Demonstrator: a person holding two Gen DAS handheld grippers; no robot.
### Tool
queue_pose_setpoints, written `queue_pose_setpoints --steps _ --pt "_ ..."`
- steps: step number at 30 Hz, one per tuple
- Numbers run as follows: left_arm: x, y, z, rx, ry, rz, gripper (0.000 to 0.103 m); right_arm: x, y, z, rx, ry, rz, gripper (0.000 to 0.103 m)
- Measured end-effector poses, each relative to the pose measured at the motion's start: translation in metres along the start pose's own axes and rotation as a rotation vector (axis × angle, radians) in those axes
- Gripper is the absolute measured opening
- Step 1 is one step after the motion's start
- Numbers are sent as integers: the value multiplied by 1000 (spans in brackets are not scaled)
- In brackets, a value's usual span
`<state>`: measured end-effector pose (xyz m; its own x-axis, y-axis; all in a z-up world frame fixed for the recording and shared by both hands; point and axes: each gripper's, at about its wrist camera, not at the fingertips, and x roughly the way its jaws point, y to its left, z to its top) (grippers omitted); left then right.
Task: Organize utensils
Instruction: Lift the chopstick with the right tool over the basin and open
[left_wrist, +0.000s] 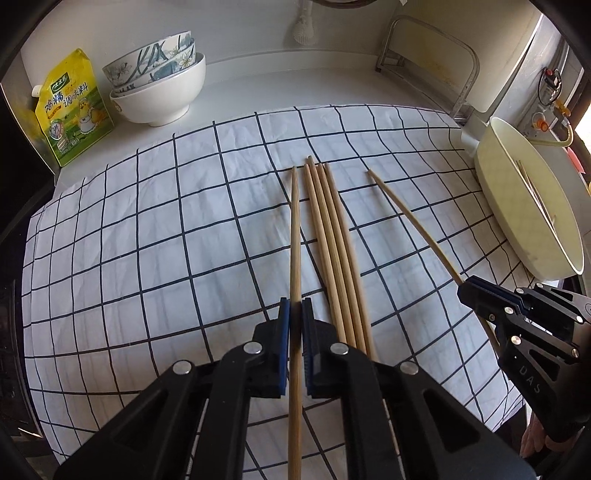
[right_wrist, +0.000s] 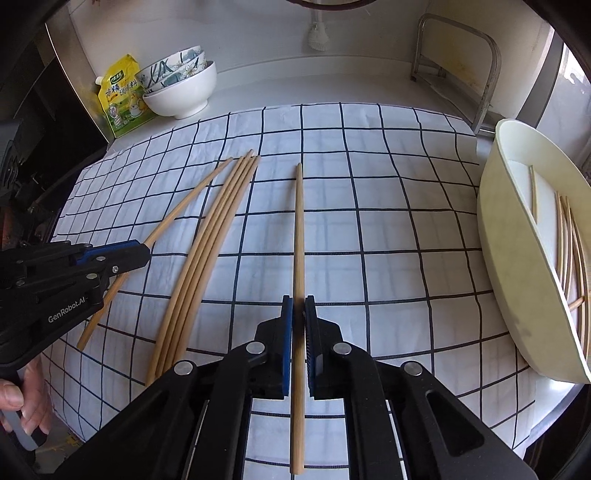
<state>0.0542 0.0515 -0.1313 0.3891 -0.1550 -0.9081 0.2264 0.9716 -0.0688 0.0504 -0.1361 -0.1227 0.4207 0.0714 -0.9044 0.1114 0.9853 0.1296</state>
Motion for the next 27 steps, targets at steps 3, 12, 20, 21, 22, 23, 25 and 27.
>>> queue_pose_setpoints --steps 3,12,20,21,22,23,25,27 --pt "-11 -5 3 16 -15 -7 7 -13 -1 2 3 -21 11 6" --pt "-42 -25 21 43 -71 -44 7 -51 -21 8 45 -94 20 6" --pt "-69 -54 39 83 -129 -84 7 -86 -44 12 76 -168 11 6" --pt "-72 -58 41 87 -137 -90 7 -90 -47 12 82 -177 10 6" --pt "-76 -61 44 90 -145 -99 7 -94 -50 12 88 -185 9 6" --pt "-79 -64 46 93 -152 -106 7 -98 -54 12 94 -194 7 6" --pt "-86 -71 52 101 -168 -119 7 -107 -61 12 105 -213 2 6" --pt "-93 -78 57 111 -185 -131 7 -116 -68 12 115 -230 -4 6"
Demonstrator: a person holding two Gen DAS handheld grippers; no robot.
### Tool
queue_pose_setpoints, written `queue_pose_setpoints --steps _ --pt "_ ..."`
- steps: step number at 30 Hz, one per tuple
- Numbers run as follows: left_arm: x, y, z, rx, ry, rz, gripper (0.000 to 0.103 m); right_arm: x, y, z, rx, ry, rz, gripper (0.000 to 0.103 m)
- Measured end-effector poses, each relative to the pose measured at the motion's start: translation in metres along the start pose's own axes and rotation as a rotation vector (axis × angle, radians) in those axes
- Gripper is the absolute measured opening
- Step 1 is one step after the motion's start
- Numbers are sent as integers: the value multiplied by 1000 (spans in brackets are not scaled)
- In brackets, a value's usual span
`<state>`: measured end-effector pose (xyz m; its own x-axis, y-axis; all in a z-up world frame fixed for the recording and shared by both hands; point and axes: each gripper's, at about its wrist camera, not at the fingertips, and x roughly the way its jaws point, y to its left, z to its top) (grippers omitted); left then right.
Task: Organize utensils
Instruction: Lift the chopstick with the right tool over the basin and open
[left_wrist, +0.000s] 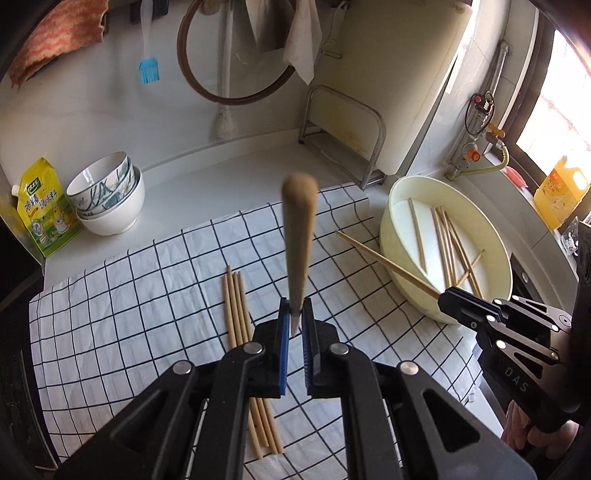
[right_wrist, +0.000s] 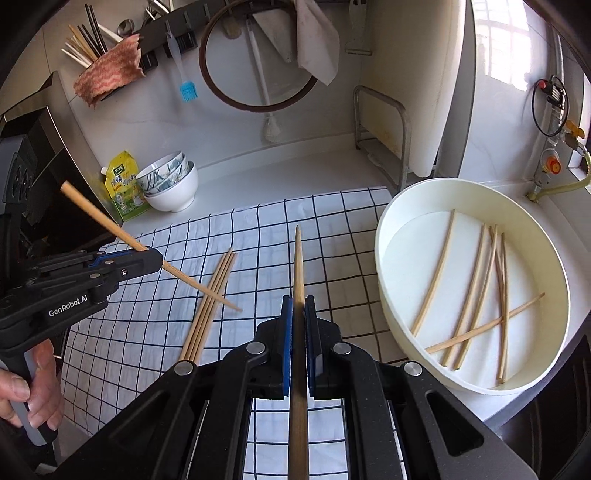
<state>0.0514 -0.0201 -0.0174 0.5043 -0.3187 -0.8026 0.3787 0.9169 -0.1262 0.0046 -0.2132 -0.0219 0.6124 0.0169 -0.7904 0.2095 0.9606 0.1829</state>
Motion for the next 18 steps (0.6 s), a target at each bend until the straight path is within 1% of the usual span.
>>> queue_pose_setpoints --steps 7,11,15,18 --pt "-22 -30 30 45 -71 -43 7 -28 -32 8 47 -65 -33 6" --pt "-35 -48 51 68 -110 -85 7 -42 -54 10 83 -100 -59 6" --pt "-44 -72 74 112 -159 -113 7 -51 -79 10 120 -121 -91 6" --pt "-44 -94 91 142 -178 -147 7 -57 -98 10 148 -130 -116 6"
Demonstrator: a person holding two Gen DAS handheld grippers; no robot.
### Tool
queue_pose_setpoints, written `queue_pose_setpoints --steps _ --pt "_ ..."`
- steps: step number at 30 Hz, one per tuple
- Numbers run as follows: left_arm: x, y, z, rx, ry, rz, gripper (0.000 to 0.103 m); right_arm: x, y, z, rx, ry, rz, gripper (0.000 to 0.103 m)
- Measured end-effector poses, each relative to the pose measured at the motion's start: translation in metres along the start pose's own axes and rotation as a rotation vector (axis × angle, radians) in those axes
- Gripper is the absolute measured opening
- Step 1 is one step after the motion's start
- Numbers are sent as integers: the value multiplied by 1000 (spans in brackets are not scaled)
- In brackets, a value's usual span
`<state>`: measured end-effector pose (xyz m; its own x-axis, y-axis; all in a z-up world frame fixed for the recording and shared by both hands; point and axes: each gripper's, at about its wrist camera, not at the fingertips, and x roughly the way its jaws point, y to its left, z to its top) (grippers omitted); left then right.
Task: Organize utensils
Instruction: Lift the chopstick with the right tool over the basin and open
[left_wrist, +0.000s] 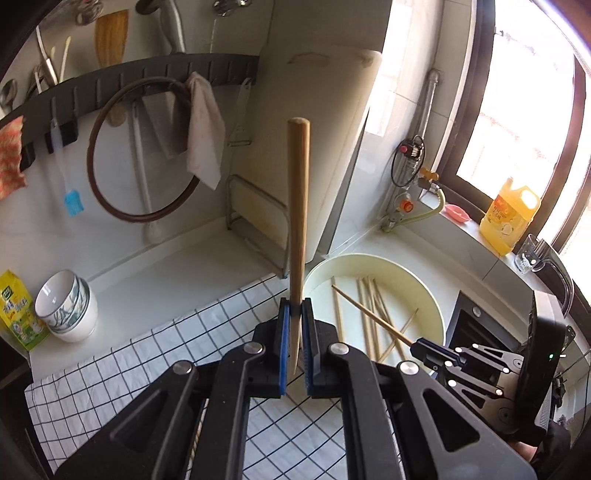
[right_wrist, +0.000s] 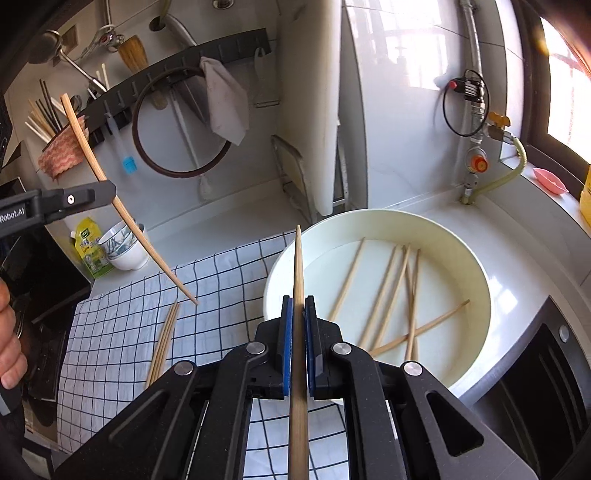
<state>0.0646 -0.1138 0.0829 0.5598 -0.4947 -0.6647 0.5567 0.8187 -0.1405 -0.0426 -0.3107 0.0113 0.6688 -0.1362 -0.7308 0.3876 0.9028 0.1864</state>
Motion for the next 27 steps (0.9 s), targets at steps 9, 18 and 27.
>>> queue_pose_setpoints --steps 9,18,27 --pt "46 -70 33 97 11 -111 7 6 -59 5 78 16 -76 6" --pt "122 -110 49 140 69 -133 7 35 -104 14 137 42 -107 6" --pt "169 -123 56 166 88 -120 7 70 -125 25 157 61 -108 6"
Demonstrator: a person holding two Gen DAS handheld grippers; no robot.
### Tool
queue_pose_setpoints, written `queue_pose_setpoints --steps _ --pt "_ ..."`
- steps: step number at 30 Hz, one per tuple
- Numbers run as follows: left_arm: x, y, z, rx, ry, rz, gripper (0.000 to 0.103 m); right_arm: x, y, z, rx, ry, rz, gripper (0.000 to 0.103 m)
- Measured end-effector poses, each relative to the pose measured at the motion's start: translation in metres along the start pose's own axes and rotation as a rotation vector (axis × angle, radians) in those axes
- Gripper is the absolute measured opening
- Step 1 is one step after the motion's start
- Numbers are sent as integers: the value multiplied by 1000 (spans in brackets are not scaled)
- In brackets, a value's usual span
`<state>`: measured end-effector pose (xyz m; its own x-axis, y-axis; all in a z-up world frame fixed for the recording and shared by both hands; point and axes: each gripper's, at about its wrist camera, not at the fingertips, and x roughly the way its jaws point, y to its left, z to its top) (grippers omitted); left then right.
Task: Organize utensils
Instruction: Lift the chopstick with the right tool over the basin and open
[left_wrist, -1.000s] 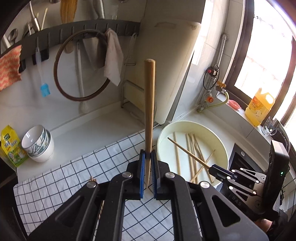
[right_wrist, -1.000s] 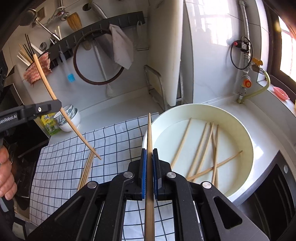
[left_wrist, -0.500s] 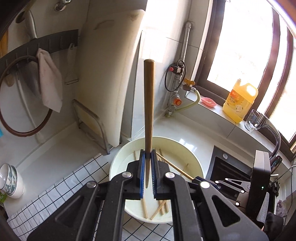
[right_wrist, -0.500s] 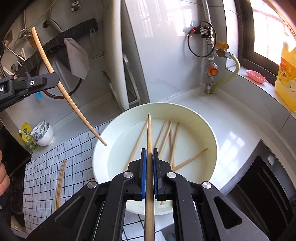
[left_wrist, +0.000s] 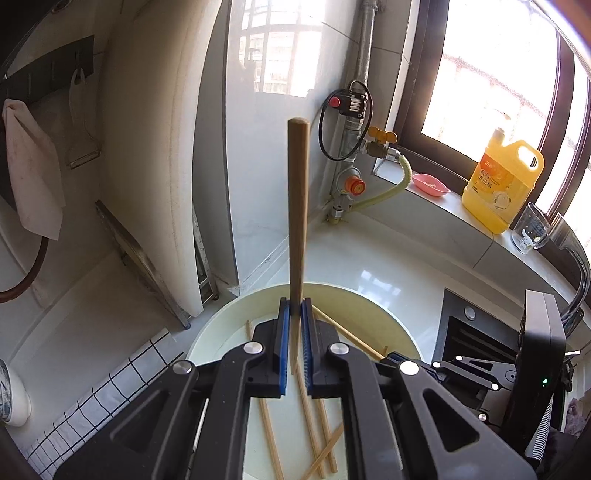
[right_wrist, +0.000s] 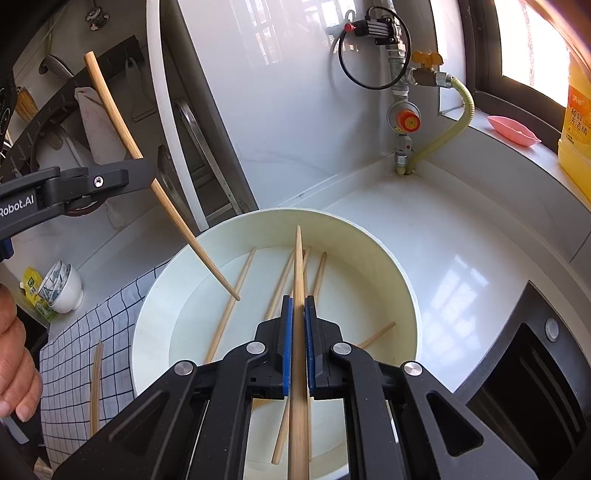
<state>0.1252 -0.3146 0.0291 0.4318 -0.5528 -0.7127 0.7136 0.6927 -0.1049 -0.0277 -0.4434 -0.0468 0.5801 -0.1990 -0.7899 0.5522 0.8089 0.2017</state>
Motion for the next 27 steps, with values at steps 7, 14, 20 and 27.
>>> queue_pose_setpoints --steps 7,14,20,27 --pt "26 10 1 -13 20 31 7 19 -3 6 8 28 4 6" --pt "33 15 -33 -23 90 40 7 25 -2 -9 15 87 16 6" --pt "35 23 -66 -56 156 25 8 29 0 -26 20 129 23 6" --pt "31 17 -74 -25 137 43 8 32 -1 -28 26 135 29 6"
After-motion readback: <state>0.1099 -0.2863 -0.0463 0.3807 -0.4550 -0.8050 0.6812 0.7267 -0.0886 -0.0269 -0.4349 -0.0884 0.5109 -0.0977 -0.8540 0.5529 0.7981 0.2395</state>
